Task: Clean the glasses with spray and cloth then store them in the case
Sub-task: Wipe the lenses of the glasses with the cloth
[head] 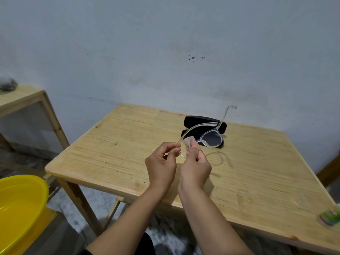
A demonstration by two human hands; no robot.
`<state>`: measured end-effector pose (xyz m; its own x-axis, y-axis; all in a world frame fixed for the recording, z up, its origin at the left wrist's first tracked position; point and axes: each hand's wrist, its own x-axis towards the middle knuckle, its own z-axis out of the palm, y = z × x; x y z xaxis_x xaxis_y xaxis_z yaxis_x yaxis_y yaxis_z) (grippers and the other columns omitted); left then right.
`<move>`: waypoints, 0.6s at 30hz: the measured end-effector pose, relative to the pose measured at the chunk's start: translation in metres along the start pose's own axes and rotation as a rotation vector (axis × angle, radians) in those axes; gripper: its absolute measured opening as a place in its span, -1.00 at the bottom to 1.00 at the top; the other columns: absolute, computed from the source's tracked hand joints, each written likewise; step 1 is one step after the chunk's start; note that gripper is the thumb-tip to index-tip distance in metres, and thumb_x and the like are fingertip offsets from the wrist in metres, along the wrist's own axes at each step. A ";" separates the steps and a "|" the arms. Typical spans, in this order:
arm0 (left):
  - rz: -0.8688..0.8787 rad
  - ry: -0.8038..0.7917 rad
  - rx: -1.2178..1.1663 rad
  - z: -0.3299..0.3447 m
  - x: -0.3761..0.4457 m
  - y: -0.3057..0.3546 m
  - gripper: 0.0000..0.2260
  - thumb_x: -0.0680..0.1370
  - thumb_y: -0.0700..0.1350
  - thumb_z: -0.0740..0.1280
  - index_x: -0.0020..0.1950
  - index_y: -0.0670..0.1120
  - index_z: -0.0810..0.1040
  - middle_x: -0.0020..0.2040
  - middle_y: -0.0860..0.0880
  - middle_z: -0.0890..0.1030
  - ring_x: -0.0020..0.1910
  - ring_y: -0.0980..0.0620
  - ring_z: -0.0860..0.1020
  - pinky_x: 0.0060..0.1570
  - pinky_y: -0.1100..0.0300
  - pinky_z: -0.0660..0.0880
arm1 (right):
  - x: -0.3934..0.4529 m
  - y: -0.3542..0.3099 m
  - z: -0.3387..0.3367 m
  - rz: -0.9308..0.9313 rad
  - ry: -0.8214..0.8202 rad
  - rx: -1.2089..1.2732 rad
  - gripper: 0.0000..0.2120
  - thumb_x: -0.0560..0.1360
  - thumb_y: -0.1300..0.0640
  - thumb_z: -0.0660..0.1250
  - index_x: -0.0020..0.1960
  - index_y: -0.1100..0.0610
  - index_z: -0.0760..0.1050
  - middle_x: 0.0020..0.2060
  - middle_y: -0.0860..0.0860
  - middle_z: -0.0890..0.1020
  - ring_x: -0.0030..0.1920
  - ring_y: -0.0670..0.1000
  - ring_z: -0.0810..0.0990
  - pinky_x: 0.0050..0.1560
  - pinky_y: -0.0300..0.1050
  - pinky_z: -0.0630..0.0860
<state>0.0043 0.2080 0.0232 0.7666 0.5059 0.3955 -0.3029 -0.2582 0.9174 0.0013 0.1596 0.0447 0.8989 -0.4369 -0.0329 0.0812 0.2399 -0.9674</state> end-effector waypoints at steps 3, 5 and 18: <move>0.000 -0.017 0.002 -0.001 0.003 -0.001 -0.69 0.43 -0.26 0.39 -0.26 0.18 0.58 -0.31 0.31 0.63 -0.26 0.15 0.63 -0.23 0.32 0.52 | 0.002 -0.003 -0.003 0.058 -0.037 0.016 -0.75 0.57 0.21 0.20 -0.02 0.02 0.64 -0.20 -0.24 0.66 -0.02 -0.15 0.65 0.07 -0.28 0.51; -0.015 -0.033 -0.018 0.000 0.007 -0.001 -0.72 0.42 -0.27 0.40 -0.26 0.15 0.61 -0.30 0.28 0.64 -0.26 0.17 0.62 -0.21 0.30 0.52 | 0.002 -0.003 -0.005 0.085 -0.066 0.009 -0.71 0.55 0.26 0.20 -0.10 0.00 0.64 -0.21 -0.17 0.67 -0.10 -0.15 0.66 -0.02 -0.33 0.54; -0.046 -0.052 -0.068 -0.011 0.021 -0.004 -0.76 0.42 -0.27 0.41 -0.23 0.10 0.64 -0.28 0.22 0.67 -0.19 0.20 0.63 -0.14 0.36 0.53 | 0.012 -0.010 -0.021 0.081 -0.294 -0.210 -0.75 0.45 0.21 0.29 -0.36 0.06 0.61 -0.37 -0.09 0.70 -0.33 -0.23 0.59 -0.25 -0.29 0.48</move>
<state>0.0154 0.2282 0.0277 0.8080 0.4724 0.3521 -0.3037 -0.1781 0.9360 0.0027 0.1339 0.0484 0.9866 -0.1487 -0.0675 -0.0579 0.0674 -0.9960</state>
